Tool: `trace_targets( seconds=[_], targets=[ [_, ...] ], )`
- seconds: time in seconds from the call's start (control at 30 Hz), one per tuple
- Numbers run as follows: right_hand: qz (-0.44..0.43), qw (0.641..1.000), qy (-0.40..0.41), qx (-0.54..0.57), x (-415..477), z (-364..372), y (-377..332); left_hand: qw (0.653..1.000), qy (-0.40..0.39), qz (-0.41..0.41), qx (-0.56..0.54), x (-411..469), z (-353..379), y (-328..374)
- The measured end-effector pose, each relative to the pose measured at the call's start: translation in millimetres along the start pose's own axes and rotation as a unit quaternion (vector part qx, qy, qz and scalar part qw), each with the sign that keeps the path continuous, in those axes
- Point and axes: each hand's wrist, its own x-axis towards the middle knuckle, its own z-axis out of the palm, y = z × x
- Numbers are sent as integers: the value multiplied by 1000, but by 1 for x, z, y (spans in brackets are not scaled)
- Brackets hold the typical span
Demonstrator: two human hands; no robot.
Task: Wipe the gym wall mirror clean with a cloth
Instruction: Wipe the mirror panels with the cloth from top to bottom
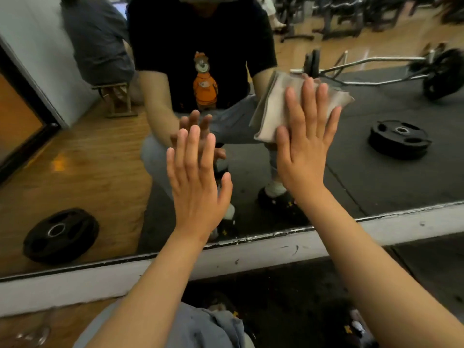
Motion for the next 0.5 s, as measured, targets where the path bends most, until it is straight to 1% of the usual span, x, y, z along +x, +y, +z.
trace_targets(
  seconds=[0.07, 0.13, 0.23, 0.37, 0.43, 0.5],
  targets=[
    [17, 1000, 16, 11, 1, 3, -5, 1000, -8, 11, -2, 2, 5, 7],
    [-10, 1000, 22, -20, -16, 15, 5, 999, -15, 29, 1, 3, 11, 13],
    [-56, 996, 12, -61, -64, 36, 32, 997, -35, 72, 4, 0, 25, 21],
    [-88, 994, -32, -53, -146, 53, 55, 989, -75, 122, 19, -11, 43, 29],
    [-121, 988, -68, -63, -182, 57, 70, 986, -85, 139, 38, -17, 50, 31],
    [-137, 983, -95, -71, -213, 57, 84, 983, -96, 147, 48, -21, 55, 31]
  ],
)
